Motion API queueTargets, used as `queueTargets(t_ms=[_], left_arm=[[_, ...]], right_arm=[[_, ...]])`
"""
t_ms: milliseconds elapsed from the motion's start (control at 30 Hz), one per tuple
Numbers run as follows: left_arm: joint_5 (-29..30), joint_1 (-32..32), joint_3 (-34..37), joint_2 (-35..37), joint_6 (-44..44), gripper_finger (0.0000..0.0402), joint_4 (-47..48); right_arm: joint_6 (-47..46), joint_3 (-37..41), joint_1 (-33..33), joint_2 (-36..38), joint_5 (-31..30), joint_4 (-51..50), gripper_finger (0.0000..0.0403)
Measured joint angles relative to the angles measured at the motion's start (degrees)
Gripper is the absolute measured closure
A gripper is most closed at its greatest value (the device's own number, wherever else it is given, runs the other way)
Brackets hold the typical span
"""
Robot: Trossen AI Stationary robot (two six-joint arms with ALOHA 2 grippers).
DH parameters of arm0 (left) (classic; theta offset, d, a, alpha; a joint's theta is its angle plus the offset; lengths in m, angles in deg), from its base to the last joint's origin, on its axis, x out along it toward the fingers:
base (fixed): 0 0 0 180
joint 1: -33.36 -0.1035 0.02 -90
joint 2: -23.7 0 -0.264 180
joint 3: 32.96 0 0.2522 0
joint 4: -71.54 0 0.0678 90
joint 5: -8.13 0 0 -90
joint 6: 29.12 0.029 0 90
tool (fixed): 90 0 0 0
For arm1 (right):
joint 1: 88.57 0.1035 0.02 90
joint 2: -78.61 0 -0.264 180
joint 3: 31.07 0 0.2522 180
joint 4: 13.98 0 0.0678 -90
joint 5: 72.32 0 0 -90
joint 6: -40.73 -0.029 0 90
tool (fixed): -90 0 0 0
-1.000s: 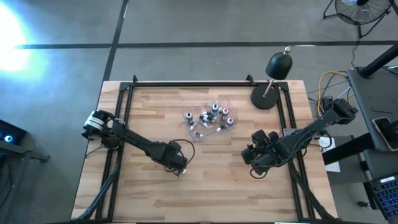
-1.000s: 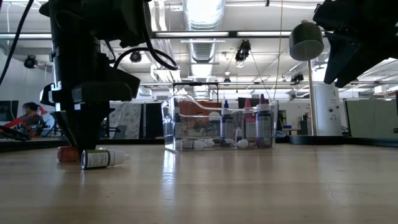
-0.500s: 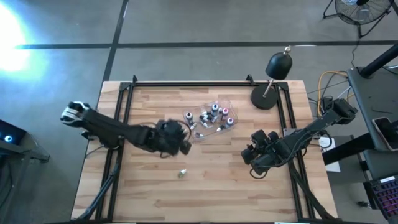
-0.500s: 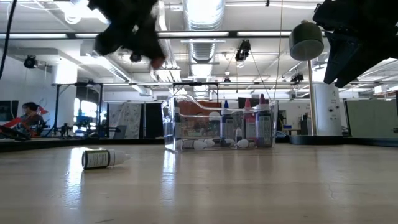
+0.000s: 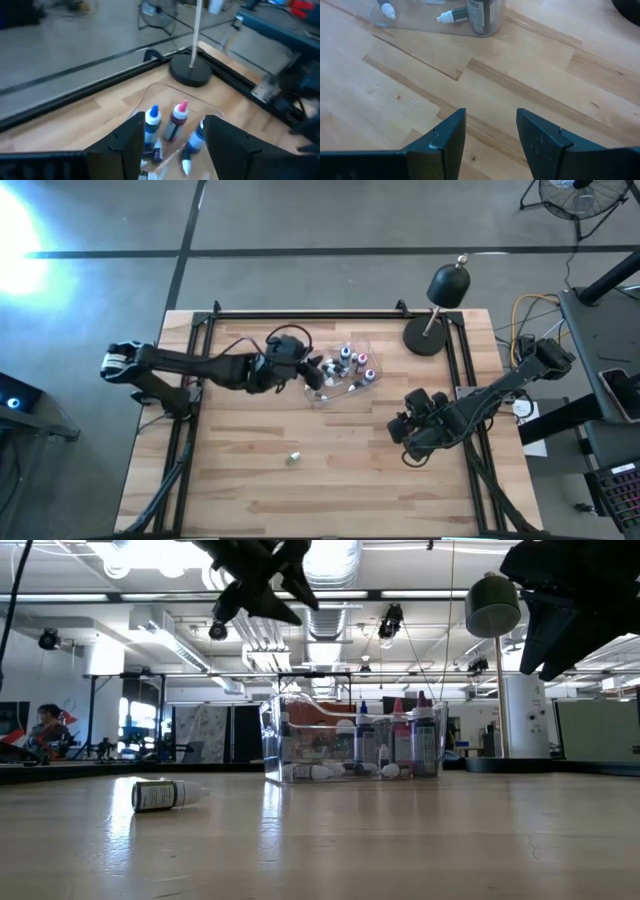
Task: Pick & Place food coloring
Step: Put the small green food coloring bottle into the transparent bin
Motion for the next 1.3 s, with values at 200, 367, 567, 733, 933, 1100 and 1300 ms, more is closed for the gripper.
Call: queueTargets(t_ms=[200, 367, 567, 733, 933, 1100, 1300], left_arm=[[-21.3, 4.0, -4.2, 3.8, 6.8, 0.0222, 11.9], [-27.3, 9.2, -4.4, 3.5, -5.2, 0.0221, 31.8], [-26.4, 14.6, -2.9, -1.9, -26.1, 0.0221, 39.0], [-26.9, 18.4, -4.6, -9.9, -32.9, 0.0221, 38.9], [-28.4, 20.6, -10.9, -18.8, -33.9, 0.0221, 39.3], [-29.1, 20.7, -15.9, -24.3, -34.8, 0.0221, 43.4], [-32.8, 20.7, -17.0, -28.4, -36.3, 0.0221, 43.8]], right_arm=[[0.3, 0.0, 0.0, 0.0, 0.9, 0.0, 0.0234], [1.3, 0.0, 0.0, 0.0, 0.9, -0.1, 0.0234], [1.5, 0.3, 0.0, 0.0, 0.9, -0.1, 0.0234], [1.9, 0.9, -0.1, 0.0, 0.9, 0.0, 0.0234], [2.0, 1.0, 0.0, 0.1, 1.7, 0.1, 0.0234], [3.5, 1.0, 0.0, 0.1, 3.9, 0.2, 0.0234], [6.1, 1.1, 0.0, 0.1, 5.9, 0.3, 0.0234]])
